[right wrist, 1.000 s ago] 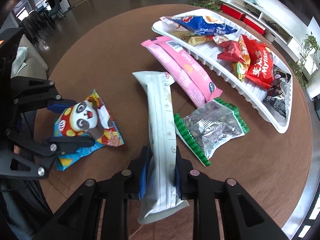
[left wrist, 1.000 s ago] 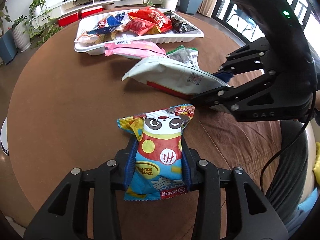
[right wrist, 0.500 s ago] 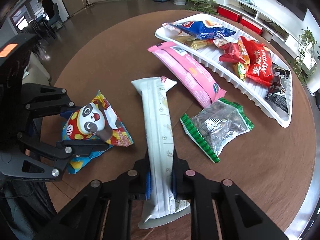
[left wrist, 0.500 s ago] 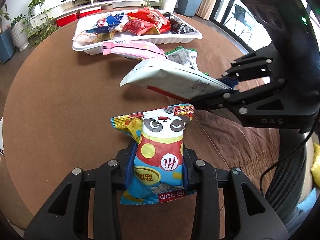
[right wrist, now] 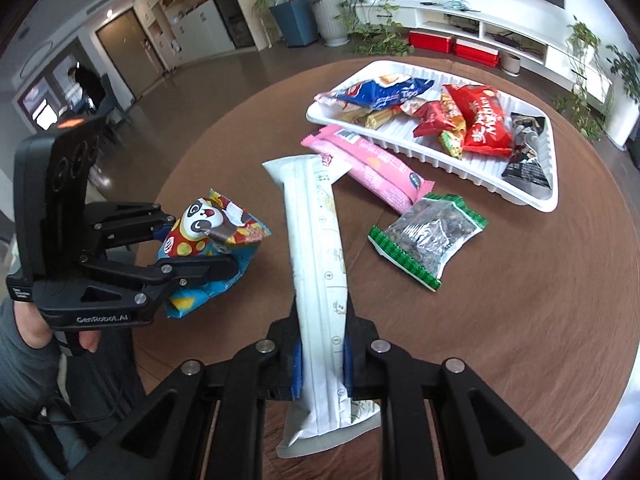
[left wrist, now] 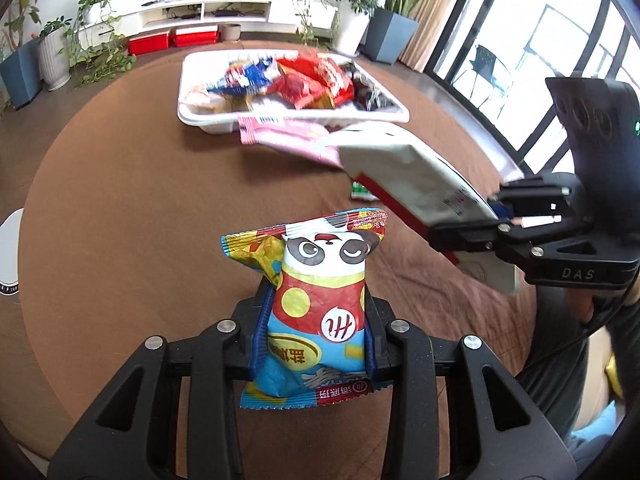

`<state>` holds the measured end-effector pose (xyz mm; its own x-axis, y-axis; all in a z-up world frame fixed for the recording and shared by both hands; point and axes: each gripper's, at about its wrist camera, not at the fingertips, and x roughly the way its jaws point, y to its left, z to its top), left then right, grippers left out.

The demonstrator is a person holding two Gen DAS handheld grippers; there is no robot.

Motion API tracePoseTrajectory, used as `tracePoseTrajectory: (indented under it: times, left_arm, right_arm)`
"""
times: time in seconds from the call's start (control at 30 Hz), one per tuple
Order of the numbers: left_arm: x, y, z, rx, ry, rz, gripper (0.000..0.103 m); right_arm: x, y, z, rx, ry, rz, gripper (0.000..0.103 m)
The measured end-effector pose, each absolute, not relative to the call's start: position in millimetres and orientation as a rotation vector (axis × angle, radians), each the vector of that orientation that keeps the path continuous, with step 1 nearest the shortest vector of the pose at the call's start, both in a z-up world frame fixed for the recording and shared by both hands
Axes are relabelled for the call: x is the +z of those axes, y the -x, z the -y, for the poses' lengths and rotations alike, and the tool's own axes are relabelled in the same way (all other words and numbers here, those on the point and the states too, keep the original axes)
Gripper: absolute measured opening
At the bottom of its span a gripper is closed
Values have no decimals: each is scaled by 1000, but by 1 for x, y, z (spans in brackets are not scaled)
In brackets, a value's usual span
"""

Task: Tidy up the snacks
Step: 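Carry the panda bag with the left tool over the tray while the right tool carries the white bag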

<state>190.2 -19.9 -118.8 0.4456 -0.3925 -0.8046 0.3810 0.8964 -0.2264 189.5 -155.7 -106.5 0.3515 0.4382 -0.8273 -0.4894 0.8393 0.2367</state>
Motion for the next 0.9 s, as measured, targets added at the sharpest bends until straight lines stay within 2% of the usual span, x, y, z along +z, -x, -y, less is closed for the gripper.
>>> tracePoseTrajectory:
  times: [0.47, 0.9]
  left_arm:
    - [-71, -210, -5, -459, 94, -907, 33]
    - [5, -281, -25, -419, 82, -791, 33]
  right_arm:
    - [-75, -196, 226, 476, -235, -943, 16]
    - [-8, -251, 263, 390, -330, -793, 16]
